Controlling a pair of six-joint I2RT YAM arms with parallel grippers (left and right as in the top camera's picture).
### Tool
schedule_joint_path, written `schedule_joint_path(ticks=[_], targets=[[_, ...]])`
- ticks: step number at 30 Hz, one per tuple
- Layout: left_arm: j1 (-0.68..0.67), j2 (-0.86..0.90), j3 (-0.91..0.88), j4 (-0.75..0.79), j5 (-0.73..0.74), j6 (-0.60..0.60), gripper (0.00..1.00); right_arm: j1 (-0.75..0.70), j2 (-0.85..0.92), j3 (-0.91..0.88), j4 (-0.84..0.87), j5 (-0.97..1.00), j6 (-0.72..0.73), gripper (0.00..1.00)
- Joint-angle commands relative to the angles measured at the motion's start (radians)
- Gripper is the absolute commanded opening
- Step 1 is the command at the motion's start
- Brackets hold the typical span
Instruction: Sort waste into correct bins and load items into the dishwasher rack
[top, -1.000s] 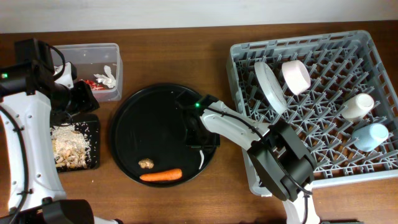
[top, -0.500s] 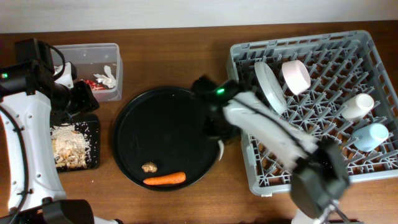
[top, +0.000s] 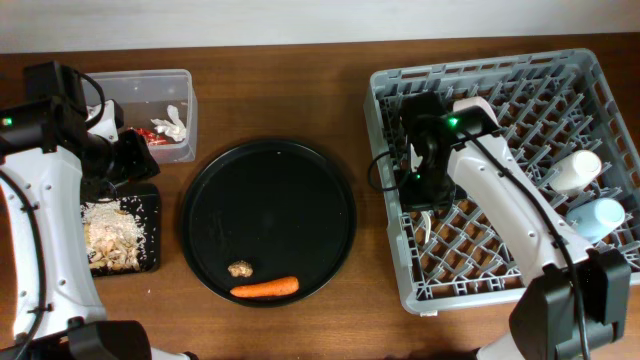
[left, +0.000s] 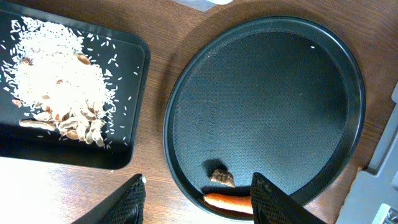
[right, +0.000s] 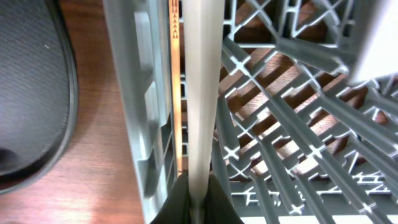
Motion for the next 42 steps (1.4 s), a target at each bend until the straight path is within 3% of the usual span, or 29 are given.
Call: schedule_joint_path(ticks=[1, 8, 10, 15, 18, 23, 27, 31, 32, 33, 34, 35, 42], targets=[[0.003, -0.004, 0.001, 0.002, 0.004, 0.012, 0.54, 0.000, 0.005, -0.054, 0.043, -0.004, -0.069, 0.04], [0.003, -0.004, 0.001, 0.002, 0.004, 0.012, 0.54, -0.001, 0.006, -0.150, 0.152, -0.019, -0.082, 0.06], [0.003, -0.004, 0.001, 0.002, 0.004, 0.012, 0.54, -0.001, 0.006, -0.157, 0.165, -0.018, -0.082, 0.23], [0.003, -0.004, 0.001, 0.000, 0.005, 0.011, 0.59, -0.001, -0.018, -0.145, 0.164, -0.018, -0.072, 0.47], [0.003, -0.004, 0.001, -0.005, 0.053, 0.012, 0.59, -0.001, -0.084, -0.125, 0.134, -0.018, -0.070, 0.49], [-0.009, -0.004, -0.003, -0.014, 0.069, -0.002, 0.60, -0.010, -0.255, -0.107, 0.086, 0.026, -0.073, 0.64], [-0.085, -0.004, -0.021, -0.028, 0.076, -0.007, 0.59, -0.107, -0.364, -0.107, 0.066, 0.055, -0.059, 0.67], [-0.182, -0.004, -0.056, -0.010, 0.075, -0.007, 0.60, -0.325, -0.380, -0.107, 0.130, 0.054, -0.032, 0.64], [-0.198, -0.004, -0.063, -0.003, 0.075, -0.007, 0.59, -0.382, -0.374, -0.107, 0.163, 0.048, -0.032, 0.56], [-0.215, -0.004, -0.076, 0.011, 0.075, -0.007, 0.60, -0.459, -0.361, -0.107, 0.220, 0.001, -0.032, 0.25], [-0.220, -0.004, -0.080, 0.015, 0.075, -0.007, 0.60, -0.491, -0.354, -0.107, 0.250, -0.041, -0.037, 0.08], [-0.224, -0.004, -0.083, 0.018, 0.074, -0.007, 0.60, -0.516, -0.345, -0.107, 0.278, -0.079, -0.047, 0.04], [-0.225, -0.004, -0.084, 0.018, 0.074, -0.007, 0.60, -0.570, -0.199, -0.107, 0.455, -0.128, -0.055, 0.04]])
